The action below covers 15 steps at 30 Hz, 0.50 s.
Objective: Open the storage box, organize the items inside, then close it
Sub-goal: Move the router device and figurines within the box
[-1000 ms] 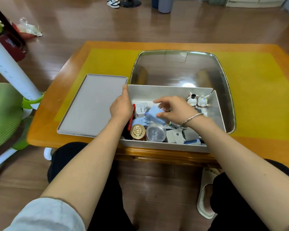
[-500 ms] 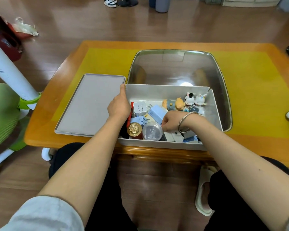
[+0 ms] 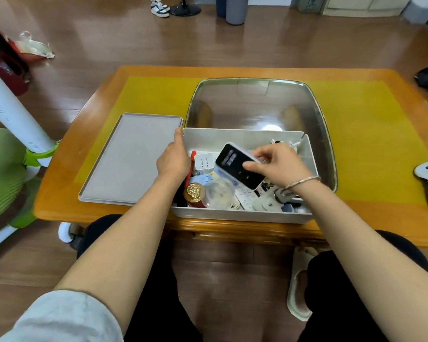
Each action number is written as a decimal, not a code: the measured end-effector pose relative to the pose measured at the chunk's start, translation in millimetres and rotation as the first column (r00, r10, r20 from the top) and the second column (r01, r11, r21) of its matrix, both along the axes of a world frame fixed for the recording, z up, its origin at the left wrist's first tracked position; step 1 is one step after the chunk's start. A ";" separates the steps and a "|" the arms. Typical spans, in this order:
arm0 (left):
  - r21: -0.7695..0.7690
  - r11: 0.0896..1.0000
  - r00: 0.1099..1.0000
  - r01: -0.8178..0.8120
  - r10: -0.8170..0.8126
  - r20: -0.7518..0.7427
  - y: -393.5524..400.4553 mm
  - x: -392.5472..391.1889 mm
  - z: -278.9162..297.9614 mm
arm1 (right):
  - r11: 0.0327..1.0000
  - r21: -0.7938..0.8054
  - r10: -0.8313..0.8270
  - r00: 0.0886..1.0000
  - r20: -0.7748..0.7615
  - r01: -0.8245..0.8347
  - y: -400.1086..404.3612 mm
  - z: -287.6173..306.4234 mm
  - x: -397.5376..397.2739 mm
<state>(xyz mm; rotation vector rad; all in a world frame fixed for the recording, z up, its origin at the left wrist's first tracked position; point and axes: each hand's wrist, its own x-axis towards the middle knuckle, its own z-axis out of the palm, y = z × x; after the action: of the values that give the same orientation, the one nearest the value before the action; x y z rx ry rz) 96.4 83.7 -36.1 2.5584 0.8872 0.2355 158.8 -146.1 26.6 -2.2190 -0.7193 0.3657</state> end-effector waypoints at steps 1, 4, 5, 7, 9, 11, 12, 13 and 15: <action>-0.006 1.000 1.000 -0.005 0.005 -0.003 -0.4 0.4 0.8 | 0.995 0.070 -0.065 0.997 -0.035 0.067 -9.3 1.7 5.0; 0.085 0.994 0.997 -0.075 0.074 0.008 -4.3 0.5 5.0 | 0.958 0.172 -0.231 0.973 -0.019 0.231 -41.1 -2.6 20.9; 0.147 0.984 0.995 -0.098 0.093 0.039 -6.7 0.3 7.6 | 0.944 0.190 -0.274 0.962 -0.001 0.270 -51.4 -6.9 25.3; 0.243 0.966 0.990 -0.084 0.054 0.128 -16.9 1.3 16.2 | 0.920 0.222 -0.331 0.944 0.003 0.322 -68.3 -18.2 29.9; 0.230 0.969 0.971 0.088 -0.135 0.198 -39.3 8.1 30.6 | 0.902 0.246 -0.370 0.929 0.011 0.356 -79.5 -30.9 31.1; 0.143 0.888 0.867 0.437 -0.458 0.198 -73.3 15.9 45.4 | 0.874 0.279 -0.416 0.910 0.004 0.398 -85.5 -43.5 32.0; 0.075 0.793 0.777 0.604 -0.607 0.164 -93.0 17.7 50.1 | 0.855 0.298 -0.443 0.896 -0.007 0.425 -87.1 -48.1 32.8; 0.007 0.690 0.685 0.724 -0.720 0.112 -112.0 18.5 53.3 | 0.835 0.315 -0.471 0.882 -0.017 0.452 -87.9 -51.5 33.8; -0.100 0.550 0.549 0.829 -0.835 -0.044 -139.7 20.6 50.9 | 0.804 0.334 -0.512 0.858 -0.031 0.492 -87.9 -55.2 35.9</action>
<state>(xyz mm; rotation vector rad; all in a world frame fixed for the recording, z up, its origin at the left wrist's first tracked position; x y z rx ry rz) 117.0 -56.0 14.8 2.6154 -0.3901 -0.2065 194.7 -234.0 -28.6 -2.0004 -0.1747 -0.0911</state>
